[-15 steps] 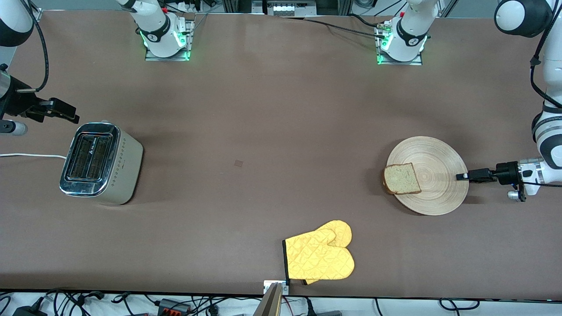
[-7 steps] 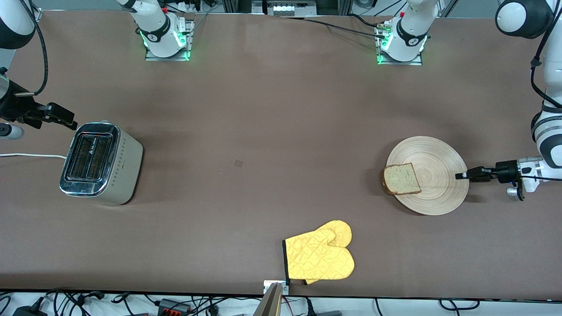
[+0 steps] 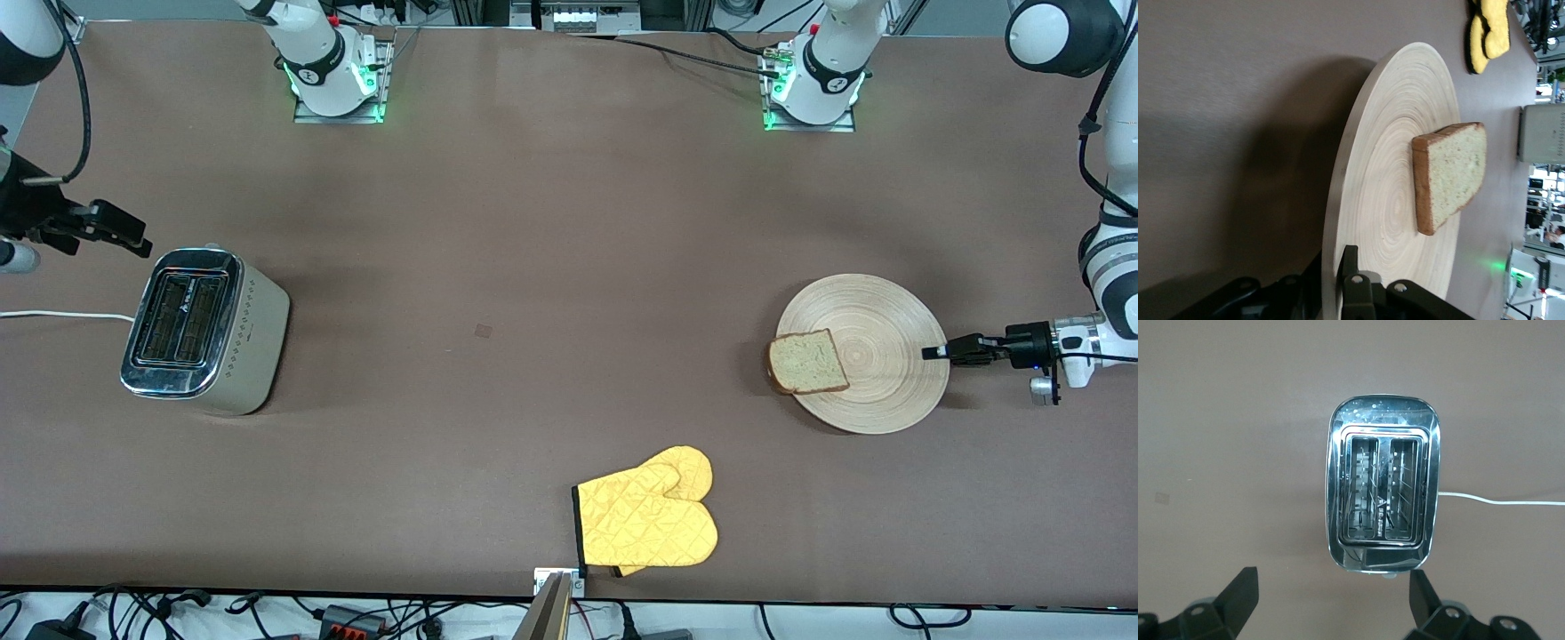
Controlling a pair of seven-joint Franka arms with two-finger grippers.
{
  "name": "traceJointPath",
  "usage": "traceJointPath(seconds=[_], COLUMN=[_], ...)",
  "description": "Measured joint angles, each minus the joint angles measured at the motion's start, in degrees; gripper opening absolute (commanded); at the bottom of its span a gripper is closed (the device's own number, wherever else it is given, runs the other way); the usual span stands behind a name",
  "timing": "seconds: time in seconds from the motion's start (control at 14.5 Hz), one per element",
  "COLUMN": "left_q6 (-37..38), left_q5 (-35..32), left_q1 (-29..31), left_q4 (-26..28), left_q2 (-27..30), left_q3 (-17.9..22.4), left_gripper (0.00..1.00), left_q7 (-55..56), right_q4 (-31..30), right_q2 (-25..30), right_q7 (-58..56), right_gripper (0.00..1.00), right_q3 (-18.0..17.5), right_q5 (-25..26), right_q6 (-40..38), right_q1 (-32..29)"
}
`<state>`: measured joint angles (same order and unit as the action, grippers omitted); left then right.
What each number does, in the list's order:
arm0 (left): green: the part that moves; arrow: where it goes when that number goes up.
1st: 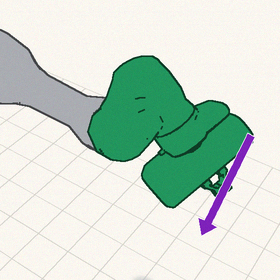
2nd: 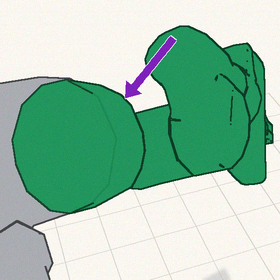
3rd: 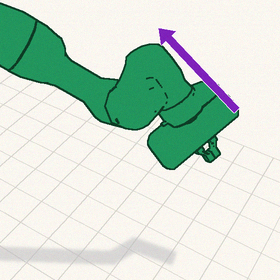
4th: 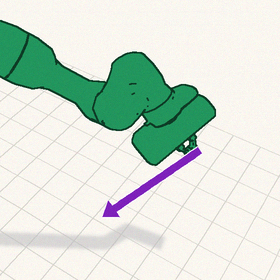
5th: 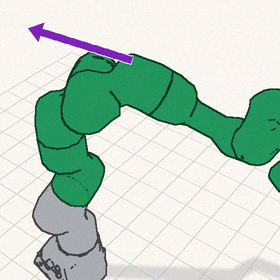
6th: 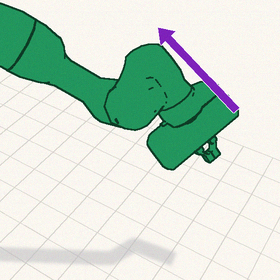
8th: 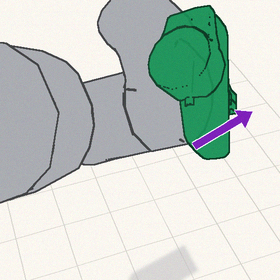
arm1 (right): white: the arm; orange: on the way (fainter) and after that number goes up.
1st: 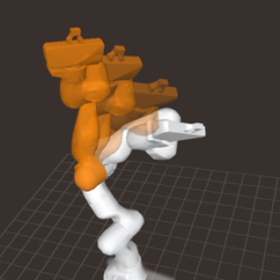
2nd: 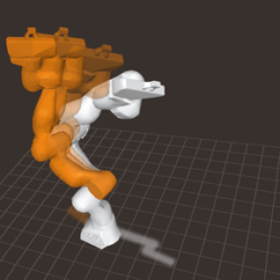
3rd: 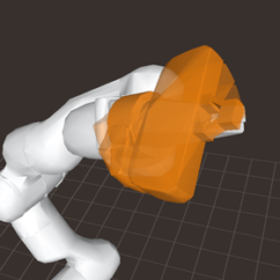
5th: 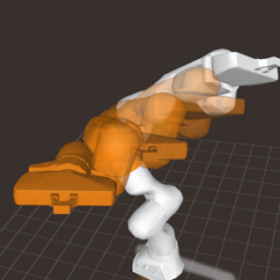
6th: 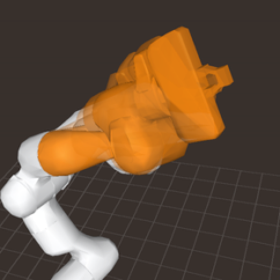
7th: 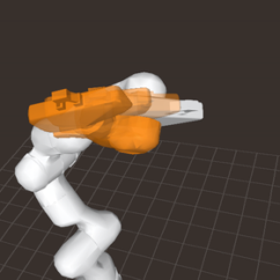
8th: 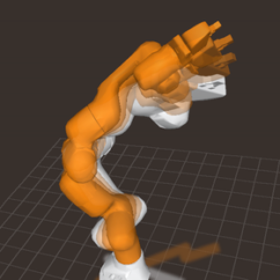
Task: Move plate and put bread in toaster
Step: 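Slide the plate to table center with the left gripper while the right gripper approaches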
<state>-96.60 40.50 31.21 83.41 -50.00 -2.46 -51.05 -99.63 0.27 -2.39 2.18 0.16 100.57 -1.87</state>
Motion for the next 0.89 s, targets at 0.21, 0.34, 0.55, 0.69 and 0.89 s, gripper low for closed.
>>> traceJointPath(seconds=[0.21,0.34,0.55,0.69,0.89], left_q6=[2.94,3.88,3.91,3.78,0.82], left_q5=[0.98,1.28,1.37,1.41,4.68], left_q1=[-0.48,-0.69,-1.64,-3.87,-10.48], left_q4=[-0.14,-0.14,-0.15,-0.14,0.93], left_q2=[-0.01,0.00,0.00,-0.01,-0.18], left_q3=[-0.88,-3.47,-7.94,-9.63,-9.86], left_gripper=[0.01,0.01,0.01,0.01,0.01], left_q7=[-0.11,-0.09,0.20,1.62,3.80], right_q4=[-3.08,-3.97,-4.00,-4.00,-4.00], right_q2=[2.98,3.85,3.92,3.89,3.80], right_q7=[0.00,0.00,0.00,0.00,0.00], right_gripper=[1.00,1.00,1.00,1.00,1.00], right_q3=[0.00,0.00,-0.04,-0.06,-0.19], right_q5=[0.00,0.00,0.00,0.00,0.01], right_q6=[0.12,0.24,0.33,0.70,1.54], right_q1=[0.00,0.00,0.00,0.00,0.28])
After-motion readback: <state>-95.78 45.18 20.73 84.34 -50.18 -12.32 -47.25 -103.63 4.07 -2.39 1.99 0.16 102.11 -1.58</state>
